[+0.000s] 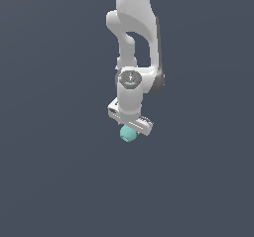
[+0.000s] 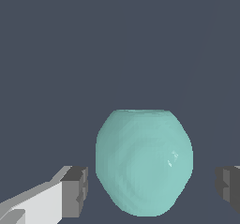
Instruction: Pick up the object and move it to a goal position.
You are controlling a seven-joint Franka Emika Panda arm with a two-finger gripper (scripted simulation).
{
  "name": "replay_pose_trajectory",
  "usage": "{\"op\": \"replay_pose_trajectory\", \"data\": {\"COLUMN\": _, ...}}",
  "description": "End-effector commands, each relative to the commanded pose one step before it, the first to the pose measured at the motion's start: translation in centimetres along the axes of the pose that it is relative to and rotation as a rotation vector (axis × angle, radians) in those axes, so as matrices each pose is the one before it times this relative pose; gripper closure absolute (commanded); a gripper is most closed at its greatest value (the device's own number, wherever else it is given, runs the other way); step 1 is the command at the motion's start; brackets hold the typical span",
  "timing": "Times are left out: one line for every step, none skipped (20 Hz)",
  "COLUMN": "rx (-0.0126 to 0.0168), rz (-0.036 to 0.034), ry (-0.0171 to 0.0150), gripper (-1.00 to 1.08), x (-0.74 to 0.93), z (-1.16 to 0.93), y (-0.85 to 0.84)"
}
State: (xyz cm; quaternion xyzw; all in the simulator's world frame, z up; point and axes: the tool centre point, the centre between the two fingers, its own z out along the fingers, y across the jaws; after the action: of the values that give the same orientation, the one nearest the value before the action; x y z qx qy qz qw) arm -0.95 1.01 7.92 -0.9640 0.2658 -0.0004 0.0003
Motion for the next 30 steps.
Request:
{"op": "replay_pose_trajectory", "data": {"rx": -0.00080, "rz": 0.00084, "ry": -0.00096, "gripper": -0.92, "x": -0.081, "z": 1.215, "y": 0.042}}
{"op": "replay_pose_trajectory", "data": {"rx": -0.00006, "rz": 0.00097, "ry": 0.00012, "gripper": -0.92, "x": -0.005, "z": 0.586, "y": 0.035}}
{"op": "replay_pose_trajectory", "data": {"rx": -0.00004, "rz": 0.00068, "ry": 0.00008, "gripper": -0.92, "x": -0.007, "z": 0.519, "y": 0.021}}
{"op": "replay_pose_trajectory", "data": {"rx": 0.00000, "rz": 0.00000, "ry": 0.00000, "gripper": -0.92, "x": -0.019, "z": 0.445, "y": -0.015}}
{"op": "replay_pose_trajectory", "data": {"rx": -0.00002, "rz": 0.00069, "ry": 0.00008, "gripper": -0.92, "x": 0.013, "z": 0.365, "y": 0.018}}
{"op": "replay_pose_trajectory", "data": {"rx": 0.00000, "rz": 0.00000, "ry": 0.00000, "gripper": -0.92, "x": 0.003, "z": 0.291, "y": -0.019}}
{"op": "replay_pose_trajectory", "data": {"rx": 0.00000, "rz": 0.00000, "ry": 0.00000, "gripper": -0.92, "x": 0.014, "z": 0.213, "y": -0.021}}
{"op": "replay_pose_trajectory", "data": {"rx": 0.00000, "rz": 0.00000, "ry": 0.00000, "gripper": -0.92, "x": 0.023, "z": 0.138, "y": -0.022}}
{"op": "replay_pose_trajectory", "data": {"rx": 0.00000, "rz": 0.00000, "ry": 0.00000, "gripper": -0.92, "x": 0.023, "z": 0.072, "y": -0.018}}
{"op": "replay_pose_trajectory", "data": {"rx": 0.00000, "rz": 0.00000, "ry": 0.00000, "gripper": -0.92, "x": 0.010, "z": 0.020, "y": -0.007}}
{"op": "replay_pose_trajectory", "data": {"rx": 0.00000, "rz": 0.00000, "ry": 0.00000, "gripper": 1.08, "x": 0.000, "z": 0.000, "y": 0.000}}
{"op": "replay_pose_trajectory", "data": {"rx": 0.00000, "rz": 0.00000, "ry": 0.00000, "gripper": 1.08, "x": 0.000, "z": 0.000, "y": 0.000}}
{"op": "replay_pose_trajectory", "data": {"rx": 0.00000, "rz": 0.00000, "ry": 0.00000, "gripper": 1.08, "x": 0.000, "z": 0.000, "y": 0.000}}
{"op": "replay_pose_trajectory", "data": {"rx": 0.00000, "rz": 0.00000, "ry": 0.00000, "gripper": 1.08, "x": 0.000, "z": 0.000, "y": 0.000}}
{"op": "replay_pose_trajectory", "data": {"rx": 0.00000, "rz": 0.00000, "ry": 0.00000, "gripper": 1.08, "x": 0.000, "z": 0.000, "y": 0.000}}
{"op": "replay_pose_trajectory", "data": {"rx": 0.00000, "rz": 0.00000, "ry": 0.00000, "gripper": 1.08, "x": 0.000, "z": 0.000, "y": 0.000}}
{"op": "replay_pose_trajectory", "data": {"rx": 0.00000, "rz": 0.00000, "ry": 0.00000, "gripper": 1.08, "x": 0.000, "z": 0.000, "y": 0.000}}
{"op": "replay_pose_trajectory", "data": {"rx": 0.00000, "rz": 0.00000, "ry": 0.00000, "gripper": 1.08, "x": 0.000, "z": 0.000, "y": 0.000}}
{"op": "replay_pose_trajectory", "data": {"rx": 0.00000, "rz": 0.00000, "ry": 0.00000, "gripper": 1.08, "x": 0.000, "z": 0.000, "y": 0.000}}
{"op": "replay_pose_trajectory", "data": {"rx": 0.00000, "rz": 0.00000, "ry": 0.00000, "gripper": 1.08, "x": 0.000, "z": 0.000, "y": 0.000}}
{"op": "replay_pose_trajectory", "data": {"rx": 0.01658, "rz": 0.00361, "ry": 0.02651, "gripper": 1.08, "x": 1.016, "z": -1.818, "y": -0.323}}
{"op": "replay_pose_trajectory", "data": {"rx": 0.00000, "rz": 0.00000, "ry": 0.00000, "gripper": 1.08, "x": 0.032, "z": -0.010, "y": 0.028}}
{"op": "replay_pose_trajectory", "data": {"rx": 0.00000, "rz": 0.00000, "ry": 0.00000, "gripper": 1.08, "x": 0.096, "z": -0.031, "y": 0.083}}
{"op": "replay_pose_trajectory", "data": {"rx": -0.00032, "rz": -0.00009, "ry": -0.00061, "gripper": 1.08, "x": 0.160, "z": -0.010, "y": 0.132}}
{"op": "replay_pose_trajectory", "data": {"rx": 0.00000, "rz": 0.00000, "ry": 0.00000, "gripper": 1.08, "x": 0.226, "z": -0.073, "y": 0.194}}
{"op": "replay_pose_trajectory", "data": {"rx": -0.00056, "rz": -0.00016, "ry": -0.00105, "gripper": 1.08, "x": 0.291, "z": -0.021, "y": 0.240}}
{"op": "replay_pose_trajectory", "data": {"rx": -0.00032, "rz": -0.00009, "ry": -0.00060, "gripper": 1.08, "x": 0.357, "z": -0.074, "y": 0.301}}
{"op": "replay_pose_trajectory", "data": {"rx": -0.00046, "rz": -0.00013, "ry": -0.00085, "gripper": 1.08, "x": 0.419, "z": -0.076, "y": 0.350}}
{"op": "replay_pose_trajectory", "data": {"rx": -0.00057, "rz": -0.00016, "ry": -0.00104, "gripper": 1.08, "x": 0.476, "z": -0.081, "y": 0.396}}
{"op": "replay_pose_trajectory", "data": {"rx": -0.00058, "rz": -0.00016, "ry": -0.00104, "gripper": 1.08, "x": 0.527, "z": -0.097, "y": 0.438}}
